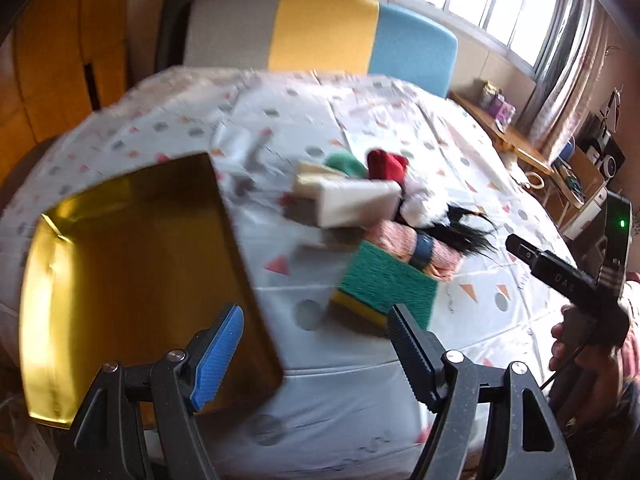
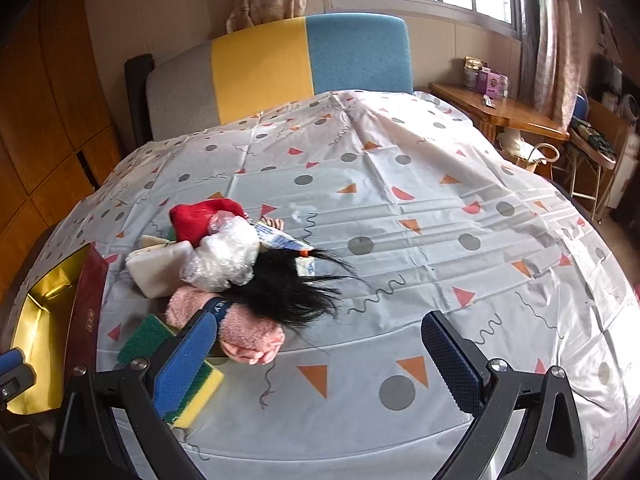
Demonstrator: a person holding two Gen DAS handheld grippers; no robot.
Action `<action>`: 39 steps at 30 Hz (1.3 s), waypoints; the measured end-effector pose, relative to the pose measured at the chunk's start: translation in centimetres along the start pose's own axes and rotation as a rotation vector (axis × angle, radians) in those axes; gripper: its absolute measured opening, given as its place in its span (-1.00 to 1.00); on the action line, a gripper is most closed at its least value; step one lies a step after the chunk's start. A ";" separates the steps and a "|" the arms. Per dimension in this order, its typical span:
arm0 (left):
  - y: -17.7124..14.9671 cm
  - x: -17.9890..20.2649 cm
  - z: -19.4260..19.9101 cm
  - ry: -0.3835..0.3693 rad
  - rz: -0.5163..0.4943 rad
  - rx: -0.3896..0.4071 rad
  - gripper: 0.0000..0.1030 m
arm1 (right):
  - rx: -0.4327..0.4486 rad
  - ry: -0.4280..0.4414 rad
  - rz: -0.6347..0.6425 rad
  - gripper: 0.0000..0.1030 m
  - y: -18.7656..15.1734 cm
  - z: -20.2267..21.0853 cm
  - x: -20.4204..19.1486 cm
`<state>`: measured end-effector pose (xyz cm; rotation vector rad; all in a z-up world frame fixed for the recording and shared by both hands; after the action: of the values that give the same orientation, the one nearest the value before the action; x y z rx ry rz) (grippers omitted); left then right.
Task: Organize soft objects
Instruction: 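Move the left tool to the green scouring sponge and grasp it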
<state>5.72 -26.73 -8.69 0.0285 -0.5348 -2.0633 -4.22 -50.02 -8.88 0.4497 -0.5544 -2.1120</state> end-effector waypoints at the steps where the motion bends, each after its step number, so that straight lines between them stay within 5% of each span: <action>1: 0.1 0.7 -0.8 -0.016 0.003 -0.023 0.47 | -0.006 -0.001 -0.019 1.00 -0.1 -0.5 0.6; 8: 0.1 4.4 -7.7 -0.128 0.144 -0.255 0.56 | 0.004 0.018 -0.058 1.00 0.7 -0.4 1.9; 16: 1.7 5.5 -11.4 -0.105 0.262 -0.304 0.63 | 0.038 0.085 -0.087 1.00 1.6 1.1 1.7; 29: 3.8 5.7 -14.7 0.080 0.186 -0.311 0.76 | 0.006 0.116 -0.135 1.00 1.2 0.5 2.0; 39: -1.4 5.4 -11.3 0.035 -0.011 -0.261 0.57 | -0.040 0.093 -0.176 1.00 0.6 -0.7 3.6</action>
<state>4.33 -34.67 -18.35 -0.0869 -0.2412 -2.1240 -5.44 -53.48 -9.58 0.5894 -0.4312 -2.2521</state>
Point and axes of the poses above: each gripper's, at about its wrist camera, not at the fingertips, and z roughly against the way its jaws point, x to its right, y to its top, the point moved 10 cm from there along -z, roughly the way its jaws point, and after that the axes turned 11 degrees about -x, right-handed, at the moved point
